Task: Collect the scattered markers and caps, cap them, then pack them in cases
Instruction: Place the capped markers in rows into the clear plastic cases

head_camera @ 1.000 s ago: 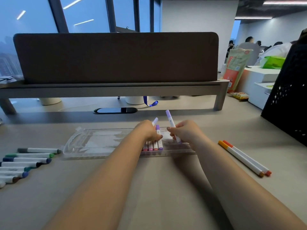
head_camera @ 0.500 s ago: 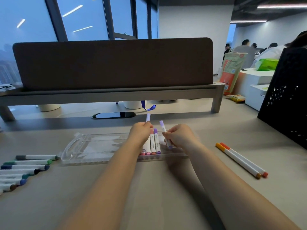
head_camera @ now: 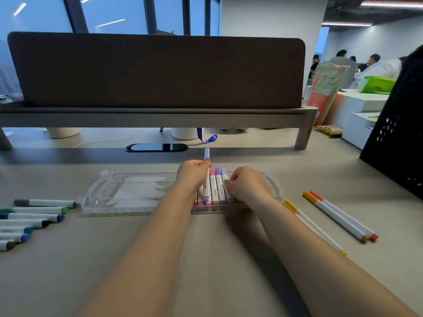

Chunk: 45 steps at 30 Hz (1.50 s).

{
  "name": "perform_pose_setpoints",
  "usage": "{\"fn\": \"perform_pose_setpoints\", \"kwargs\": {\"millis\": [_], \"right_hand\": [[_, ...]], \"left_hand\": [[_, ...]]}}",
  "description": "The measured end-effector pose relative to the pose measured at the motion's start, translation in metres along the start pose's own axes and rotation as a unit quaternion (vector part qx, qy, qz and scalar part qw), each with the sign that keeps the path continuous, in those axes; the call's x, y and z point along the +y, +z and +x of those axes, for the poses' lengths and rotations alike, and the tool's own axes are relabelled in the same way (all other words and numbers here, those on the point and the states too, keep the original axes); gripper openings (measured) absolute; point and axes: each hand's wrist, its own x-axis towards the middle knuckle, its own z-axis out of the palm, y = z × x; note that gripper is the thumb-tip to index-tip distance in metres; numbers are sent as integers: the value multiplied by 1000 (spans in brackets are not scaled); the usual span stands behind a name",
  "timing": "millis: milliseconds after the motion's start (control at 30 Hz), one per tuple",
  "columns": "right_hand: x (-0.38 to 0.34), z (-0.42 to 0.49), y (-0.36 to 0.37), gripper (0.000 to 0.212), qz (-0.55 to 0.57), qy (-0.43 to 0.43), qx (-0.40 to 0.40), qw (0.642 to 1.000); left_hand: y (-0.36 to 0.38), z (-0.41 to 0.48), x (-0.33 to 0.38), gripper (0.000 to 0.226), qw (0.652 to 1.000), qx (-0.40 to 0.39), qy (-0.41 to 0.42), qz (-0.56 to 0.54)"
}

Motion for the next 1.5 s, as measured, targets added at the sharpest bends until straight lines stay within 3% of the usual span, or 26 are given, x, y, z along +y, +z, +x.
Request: {"fn": "perform_pose_setpoints", "kwargs": {"millis": [133,267,367,467,567,633,733,800,967,1200,1367,1500], "right_hand": [[-3,-2,0,18,-32,-10,5,999],[4,-3,-1,18,15,-24,7,1000],[10,-4,-9,21,129,-63,19,990],[7,-11,-23,34,252,-71,-24,965],[4,-15,-22,41,238,-88,-45,966],[5,-12,-20,32,216,-74,-46,973],[13,-1,-20,24,207,-24,-18,978],[18,4,-20,23,207,2,-9,978],[20,6,-20,25,133,12,-12,991],[20,10,-12,36,68,-3,3,998],[15,7,-8,13,18,-12,24,999],[10,0,-7,17,-62,-25,36,997]], "left_hand": [[0,-2,1,28,1000,9,-2,-2],[0,-5,1,23,1000,6,10,-18],[1,-6,3,19,999,0,13,-39],[2,-7,4,17,999,-8,8,-51],[5,-8,5,17,998,-19,4,-67],[6,-7,3,19,998,-27,19,-56],[7,-2,-6,14,994,-4,85,72],[7,0,-12,8,971,9,136,197],[10,5,-23,42,856,-43,207,472],[12,4,-27,49,818,-85,197,533],[15,6,-30,50,816,-93,186,539],[14,8,-33,49,810,-93,188,547]]}}
